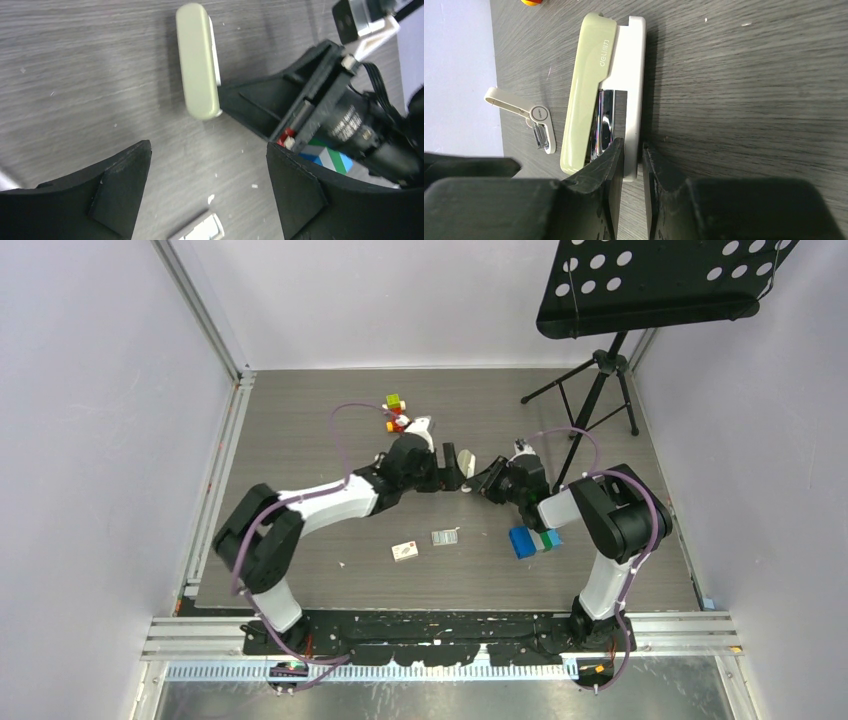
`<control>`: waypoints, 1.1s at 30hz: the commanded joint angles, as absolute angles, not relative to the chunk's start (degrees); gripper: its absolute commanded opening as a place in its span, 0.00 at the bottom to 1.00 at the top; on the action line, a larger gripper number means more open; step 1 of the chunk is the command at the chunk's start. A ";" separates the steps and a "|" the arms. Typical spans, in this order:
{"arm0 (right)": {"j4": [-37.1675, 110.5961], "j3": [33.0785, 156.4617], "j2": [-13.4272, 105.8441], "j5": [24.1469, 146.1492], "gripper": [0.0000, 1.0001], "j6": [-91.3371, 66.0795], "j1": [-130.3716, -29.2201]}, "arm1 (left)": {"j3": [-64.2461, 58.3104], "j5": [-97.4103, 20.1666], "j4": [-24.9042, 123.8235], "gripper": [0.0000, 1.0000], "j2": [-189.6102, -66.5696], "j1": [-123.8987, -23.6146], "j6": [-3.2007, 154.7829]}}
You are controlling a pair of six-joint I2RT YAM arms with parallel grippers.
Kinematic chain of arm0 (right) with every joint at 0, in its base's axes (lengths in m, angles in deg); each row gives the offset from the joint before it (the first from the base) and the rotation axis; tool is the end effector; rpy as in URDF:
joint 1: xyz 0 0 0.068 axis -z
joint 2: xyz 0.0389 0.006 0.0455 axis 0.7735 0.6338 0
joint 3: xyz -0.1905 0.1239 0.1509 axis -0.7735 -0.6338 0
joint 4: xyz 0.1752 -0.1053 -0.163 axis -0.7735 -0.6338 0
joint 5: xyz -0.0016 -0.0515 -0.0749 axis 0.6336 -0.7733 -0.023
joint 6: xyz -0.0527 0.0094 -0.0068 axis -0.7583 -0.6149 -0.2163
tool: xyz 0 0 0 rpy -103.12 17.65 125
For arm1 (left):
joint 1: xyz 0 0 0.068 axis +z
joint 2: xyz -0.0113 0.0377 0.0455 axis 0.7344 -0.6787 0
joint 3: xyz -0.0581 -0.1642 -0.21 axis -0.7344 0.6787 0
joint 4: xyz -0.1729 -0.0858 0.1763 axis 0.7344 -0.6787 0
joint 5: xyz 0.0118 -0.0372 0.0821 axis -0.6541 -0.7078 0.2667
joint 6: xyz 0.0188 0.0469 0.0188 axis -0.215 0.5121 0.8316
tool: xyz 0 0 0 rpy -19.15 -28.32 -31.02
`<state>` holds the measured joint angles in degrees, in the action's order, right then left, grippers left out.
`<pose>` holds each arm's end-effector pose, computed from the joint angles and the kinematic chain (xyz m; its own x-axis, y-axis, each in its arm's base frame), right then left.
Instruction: Load the staples into the stapler
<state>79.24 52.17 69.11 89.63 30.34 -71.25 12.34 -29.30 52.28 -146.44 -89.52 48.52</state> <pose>0.2928 0.1179 0.1049 -0.6869 0.5395 -0.4869 0.0138 0.6795 0.7336 0.2685 -0.2431 0.2199 -0.7197 -0.1935 -0.6668 0.2688 0.8078 -0.5245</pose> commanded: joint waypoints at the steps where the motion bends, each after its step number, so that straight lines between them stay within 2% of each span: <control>1: 64.22 48.10 72.97 84.10 0.27 25.91 -71.05 | 5.90 -28.12 58.53 0.86 -153.25 -89.71 45.87; 8: 64.73 48.05 72.72 84.80 0.27 26.25 -71.06 | -1.94 -27.02 56.73 0.80 -163.46 -89.71 45.27; 12: 64.75 47.90 72.29 84.81 0.27 26.32 -71.06 | -3.91 -26.20 55.79 0.65 -166.64 -89.71 45.01; 19: 63.79 47.37 70.27 84.76 0.27 26.38 -71.03 | -5.81 -25.80 53.77 0.30 -167.84 -90.03 46.27; 24: 60.34 46.74 65.38 84.46 0.30 26.49 -71.06 | -6.55 -21.68 52.17 0.16 -167.06 -91.56 50.37; 33: 49.67 45.95 52.64 82.55 0.40 25.78 -71.06 | -11.23 -13.03 48.43 0.11 -169.23 -94.95 58.18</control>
